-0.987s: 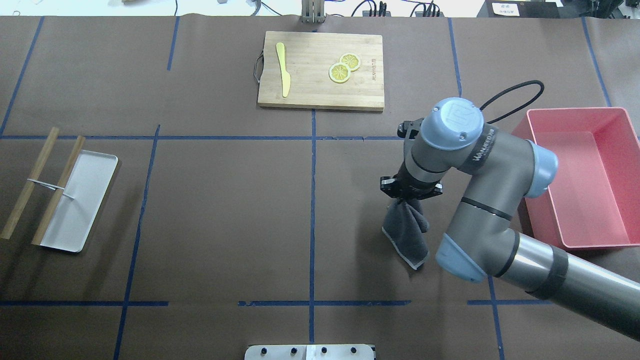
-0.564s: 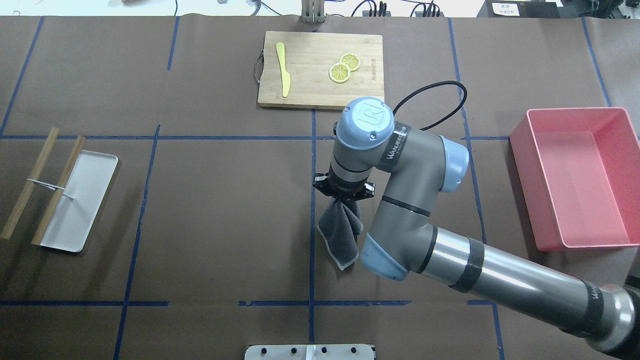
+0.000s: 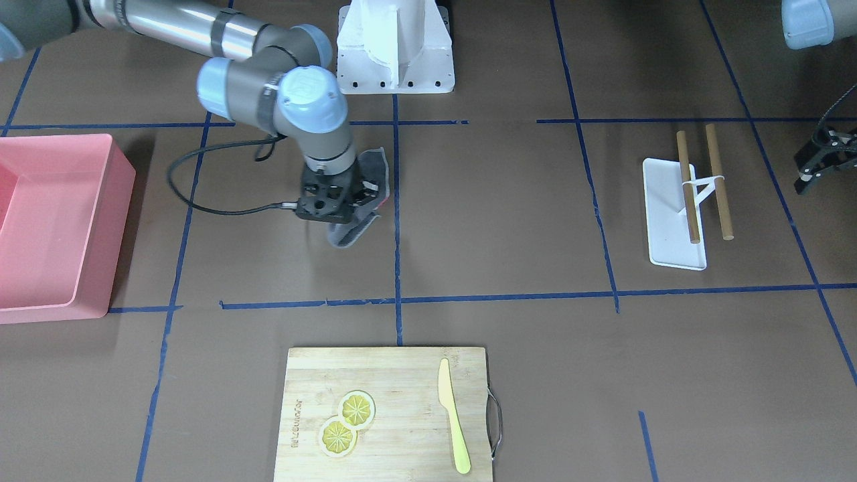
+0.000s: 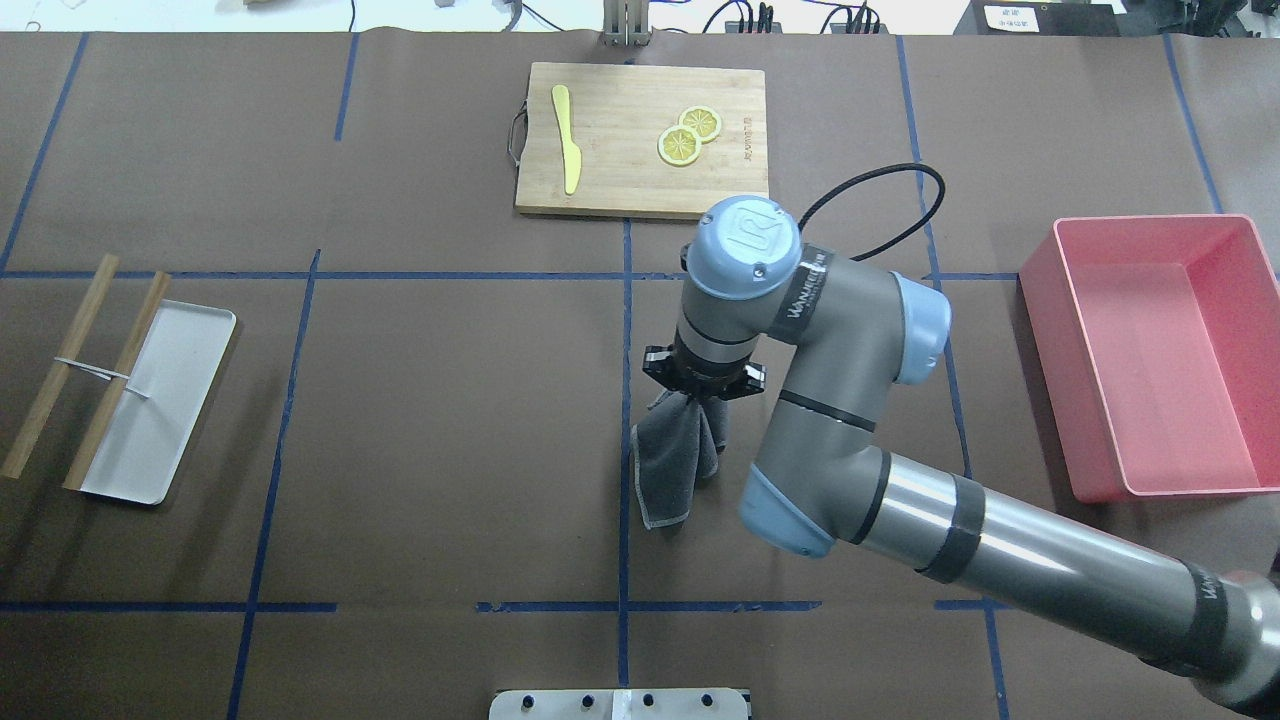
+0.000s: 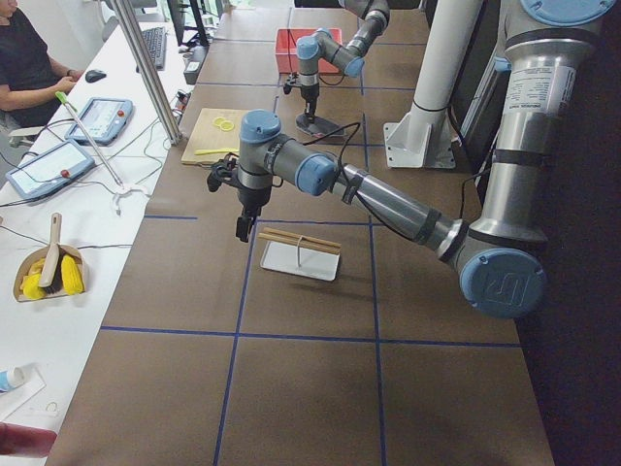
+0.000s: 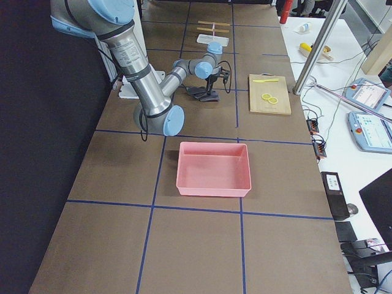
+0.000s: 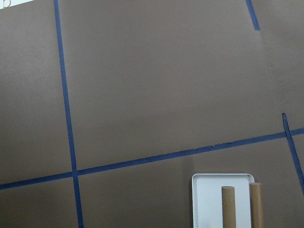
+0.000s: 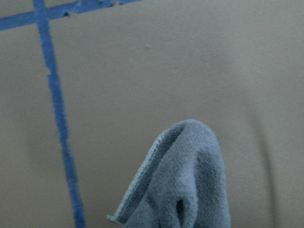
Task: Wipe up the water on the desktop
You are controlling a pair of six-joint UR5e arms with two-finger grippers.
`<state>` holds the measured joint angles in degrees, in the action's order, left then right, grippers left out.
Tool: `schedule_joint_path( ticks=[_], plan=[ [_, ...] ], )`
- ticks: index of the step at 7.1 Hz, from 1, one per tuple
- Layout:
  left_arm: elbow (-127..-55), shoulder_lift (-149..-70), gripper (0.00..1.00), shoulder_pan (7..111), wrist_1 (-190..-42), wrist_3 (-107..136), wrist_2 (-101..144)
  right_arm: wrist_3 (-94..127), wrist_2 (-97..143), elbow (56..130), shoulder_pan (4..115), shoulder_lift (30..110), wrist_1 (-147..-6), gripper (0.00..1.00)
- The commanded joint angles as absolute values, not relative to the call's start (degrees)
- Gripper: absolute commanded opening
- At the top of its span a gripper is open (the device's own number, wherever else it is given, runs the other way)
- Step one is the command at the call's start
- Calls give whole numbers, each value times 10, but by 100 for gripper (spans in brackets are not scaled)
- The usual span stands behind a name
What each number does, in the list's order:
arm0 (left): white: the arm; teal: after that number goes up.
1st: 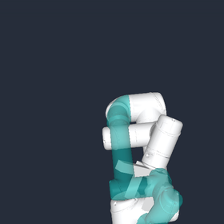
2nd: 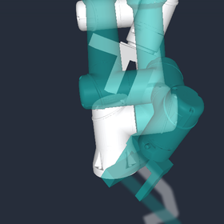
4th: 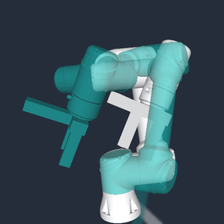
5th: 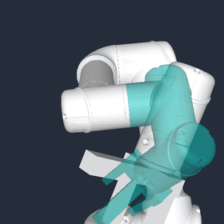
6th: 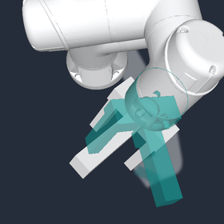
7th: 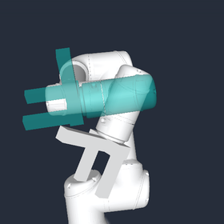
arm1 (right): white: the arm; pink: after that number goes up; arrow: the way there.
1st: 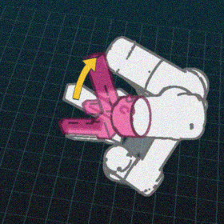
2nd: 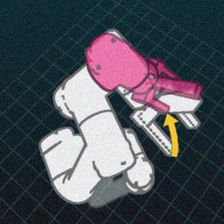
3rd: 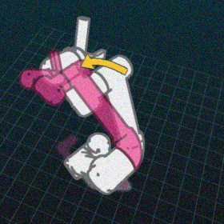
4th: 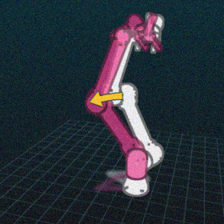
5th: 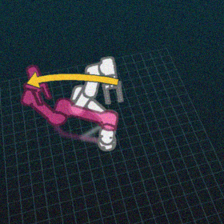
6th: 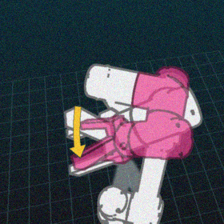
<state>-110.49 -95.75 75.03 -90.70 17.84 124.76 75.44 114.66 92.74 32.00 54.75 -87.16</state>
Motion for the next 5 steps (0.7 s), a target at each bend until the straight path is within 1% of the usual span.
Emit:
schedule_joint_path(
  ticks=[1,3,4,5],
  plan=[
    [-1105,-957,100,751,-907,180,1248,684,1156,996,354,630,-876,0],
    [-1106,-957,100,751,-907,181,1248,631,1178,1026,398,683,-876,0],
    [-1108,-957,100,751,-907,181,1248,628,1208,1066,438,708,-881,0],
    [-1110,-957,100,751,-907,181,1252,613,1255,1130,498,717,-936,0]
  ],
)
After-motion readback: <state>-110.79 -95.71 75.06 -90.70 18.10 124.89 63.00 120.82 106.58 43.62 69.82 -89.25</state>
